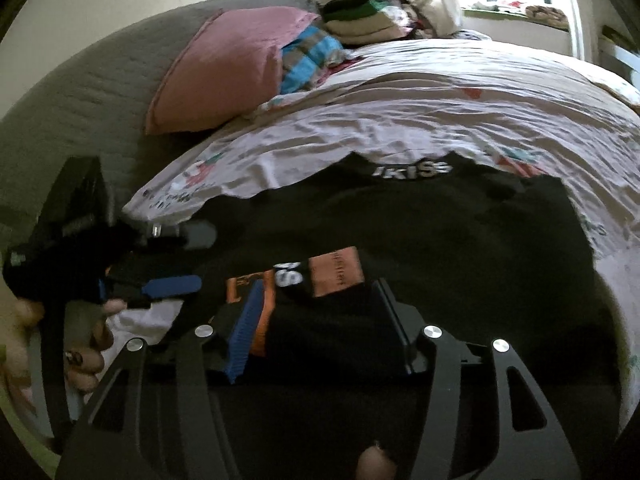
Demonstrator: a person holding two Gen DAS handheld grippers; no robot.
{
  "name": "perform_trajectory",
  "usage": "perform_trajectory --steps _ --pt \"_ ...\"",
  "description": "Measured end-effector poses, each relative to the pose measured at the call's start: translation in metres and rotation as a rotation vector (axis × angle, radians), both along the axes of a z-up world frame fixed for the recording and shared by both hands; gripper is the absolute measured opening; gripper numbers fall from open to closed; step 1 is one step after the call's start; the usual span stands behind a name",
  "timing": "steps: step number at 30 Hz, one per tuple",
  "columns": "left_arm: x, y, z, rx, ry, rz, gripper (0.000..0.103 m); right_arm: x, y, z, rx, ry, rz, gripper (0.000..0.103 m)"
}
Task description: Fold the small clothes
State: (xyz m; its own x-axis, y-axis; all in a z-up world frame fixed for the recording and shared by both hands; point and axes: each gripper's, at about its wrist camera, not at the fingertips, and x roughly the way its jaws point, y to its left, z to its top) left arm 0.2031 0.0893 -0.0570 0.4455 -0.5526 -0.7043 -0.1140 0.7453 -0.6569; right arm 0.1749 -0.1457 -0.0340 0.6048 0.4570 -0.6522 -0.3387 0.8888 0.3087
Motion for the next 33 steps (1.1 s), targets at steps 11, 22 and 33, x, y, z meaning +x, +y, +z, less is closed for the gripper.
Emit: perform_trajectory --steps 11,22,33 --pt "0.002 -0.036 -0.024 0.181 0.023 -0.046 0.038 0.004 -0.085 0.001 -0.004 -0.013 -0.223 0.055" --pt "-0.008 -0.035 0.027 0.313 -0.191 -0.042 0.006 0.056 -0.164 -0.01 -0.13 0.058 -0.42 0.055" --pt "-0.001 -0.034 0.003 0.355 -0.104 -0.055 0.006 0.106 -0.148 -0.05 -0.148 0.15 -0.379 0.055"
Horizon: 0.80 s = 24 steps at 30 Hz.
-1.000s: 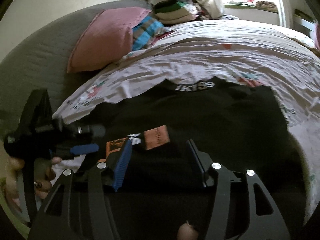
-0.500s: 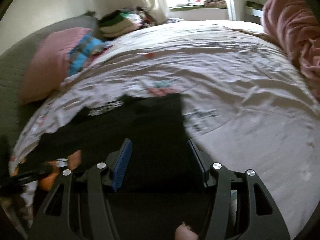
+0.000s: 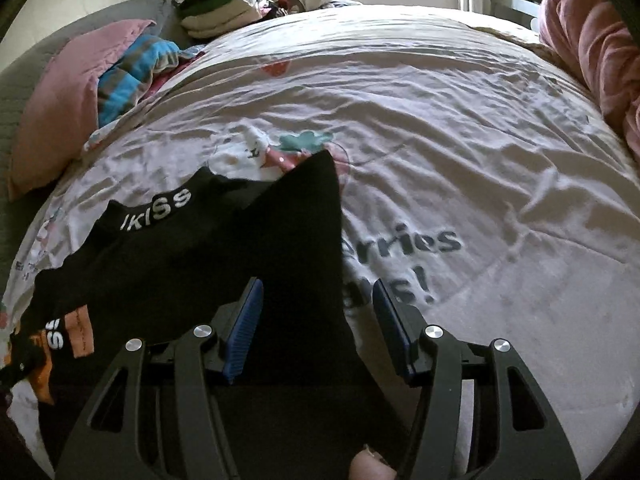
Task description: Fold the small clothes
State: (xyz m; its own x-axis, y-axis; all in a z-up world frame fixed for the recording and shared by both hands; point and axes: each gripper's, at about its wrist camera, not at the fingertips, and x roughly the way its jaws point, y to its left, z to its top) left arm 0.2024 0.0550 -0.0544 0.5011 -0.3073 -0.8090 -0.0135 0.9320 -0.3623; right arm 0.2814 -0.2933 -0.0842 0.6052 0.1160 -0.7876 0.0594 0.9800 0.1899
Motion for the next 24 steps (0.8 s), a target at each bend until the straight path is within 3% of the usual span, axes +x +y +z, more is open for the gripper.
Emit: perform_trajectory --steps 2,3,5,6,7,9,12,16,20,24 --pt "0.0 -0.003 0.0 0.002 -0.001 -0.009 0.006 0.007 -0.001 -0.004 0.014 0.011 -0.02 0.055" --pt "0.0 -0.004 0.0 0.002 -0.002 -0.014 0.006 0.011 -0.003 -0.007 0.022 0.02 -0.026 0.05" --pt "0.0 -0.008 0.002 -0.009 -0.007 -0.029 0.006 0.014 -0.005 -0.009 0.055 0.031 -0.007 0.023" --pt "-0.001 -0.01 0.003 -0.019 -0.009 -0.036 0.006 0.013 -0.005 -0.008 0.071 0.03 0.007 0.014" --pt "-0.002 -0.012 0.005 -0.037 -0.011 -0.045 0.006 0.012 -0.005 -0.005 0.066 0.021 0.011 0.013" --pt "-0.002 -0.016 0.008 -0.05 -0.021 -0.059 0.006 0.01 -0.008 0.002 0.066 -0.008 0.024 0.012" --pt "-0.001 -0.018 0.008 -0.003 -0.033 -0.052 0.006 0.011 -0.017 0.006 0.075 -0.036 0.011 0.011" --pt "0.008 -0.012 -0.006 0.024 0.014 -0.026 0.006 0.014 -0.024 -0.003 0.074 -0.023 -0.01 0.011" --pt "0.012 -0.007 -0.016 0.024 0.046 -0.013 0.006 0.012 -0.014 -0.007 -0.007 -0.033 0.005 0.012" --pt "0.011 -0.002 -0.016 0.02 0.044 -0.005 0.008 0.007 -0.012 -0.003 -0.086 -0.04 -0.019 0.024"
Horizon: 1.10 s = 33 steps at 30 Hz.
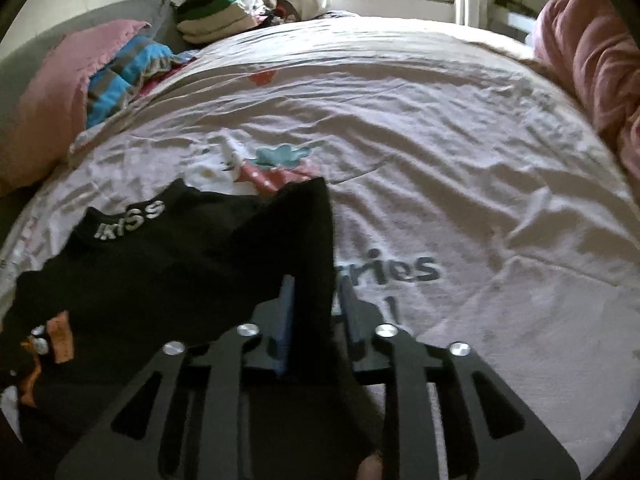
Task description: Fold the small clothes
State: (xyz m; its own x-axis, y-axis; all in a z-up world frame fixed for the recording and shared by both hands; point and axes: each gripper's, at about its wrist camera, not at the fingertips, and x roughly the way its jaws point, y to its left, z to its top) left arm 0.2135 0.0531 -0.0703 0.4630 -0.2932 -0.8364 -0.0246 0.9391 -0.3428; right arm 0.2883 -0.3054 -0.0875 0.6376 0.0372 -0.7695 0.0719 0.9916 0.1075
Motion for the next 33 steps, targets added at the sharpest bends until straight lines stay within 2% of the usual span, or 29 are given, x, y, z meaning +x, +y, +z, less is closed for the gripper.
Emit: perform_trajectory --steps 5,10,15,21,27,31,33 --pt "-0.005 0.008 0.014 0.003 -0.036 0.023 0.008 -0.025 0.007 0.027 -0.054 -0.086 0.012 0.038" --pt "-0.016 0.008 0.038 0.049 -0.119 0.034 0.008 -0.051 0.037 0.045 -0.036 -0.114 0.15 0.043" --pt "-0.021 -0.013 0.039 0.044 -0.118 -0.038 0.008 -0.064 0.061 0.038 0.011 -0.045 0.246 0.046" --pt "-0.022 -0.034 0.012 0.077 -0.026 -0.07 0.009 -0.077 0.081 0.028 0.005 0.002 0.287 0.049" --pt "-0.027 -0.03 0.002 0.102 -0.008 -0.046 0.026 -0.078 0.08 0.016 -0.012 0.035 0.278 0.053" --pt "-0.028 -0.026 -0.002 0.092 -0.001 -0.039 0.029 -0.074 0.073 0.0 -0.034 0.107 0.237 0.057" --pt "-0.03 -0.026 -0.001 0.099 -0.005 -0.036 0.034 -0.074 0.068 -0.004 -0.006 0.119 0.223 0.057"
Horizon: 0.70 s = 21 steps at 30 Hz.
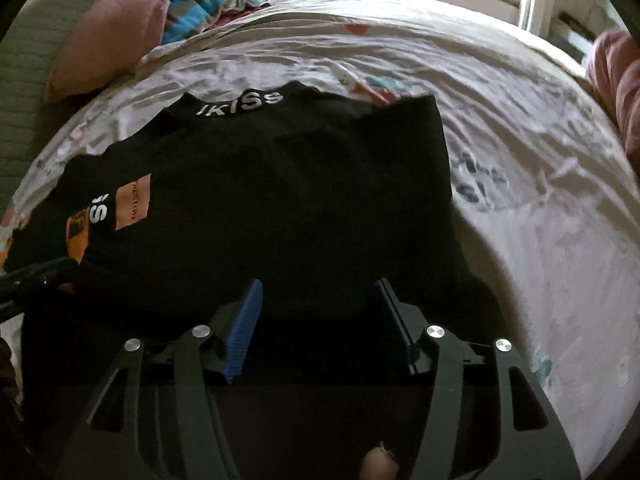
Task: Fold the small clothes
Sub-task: 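Move the left gripper to the orange sock at the other sleeve cuff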
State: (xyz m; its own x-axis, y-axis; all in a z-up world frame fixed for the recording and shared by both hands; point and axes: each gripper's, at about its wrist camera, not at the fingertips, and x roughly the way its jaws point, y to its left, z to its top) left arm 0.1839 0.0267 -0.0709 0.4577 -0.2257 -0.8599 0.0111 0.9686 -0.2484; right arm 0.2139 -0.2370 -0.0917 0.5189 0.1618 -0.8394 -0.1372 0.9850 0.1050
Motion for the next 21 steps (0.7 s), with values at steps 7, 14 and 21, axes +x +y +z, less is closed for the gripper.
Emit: perform_trajectory --steps 7,14,21 --pt "-0.009 0.004 0.007 0.013 -0.021 0.011 0.042 -0.011 -0.001 0.01 0.049 -0.021 -0.014 0.083" --pt "-0.018 0.015 0.02 -0.003 -0.057 0.036 0.049 -0.023 0.0 0.027 0.096 -0.069 -0.013 0.095" --pt "-0.027 0.023 0.033 0.029 -0.108 0.062 0.066 -0.031 0.007 0.039 0.131 -0.103 -0.003 0.098"
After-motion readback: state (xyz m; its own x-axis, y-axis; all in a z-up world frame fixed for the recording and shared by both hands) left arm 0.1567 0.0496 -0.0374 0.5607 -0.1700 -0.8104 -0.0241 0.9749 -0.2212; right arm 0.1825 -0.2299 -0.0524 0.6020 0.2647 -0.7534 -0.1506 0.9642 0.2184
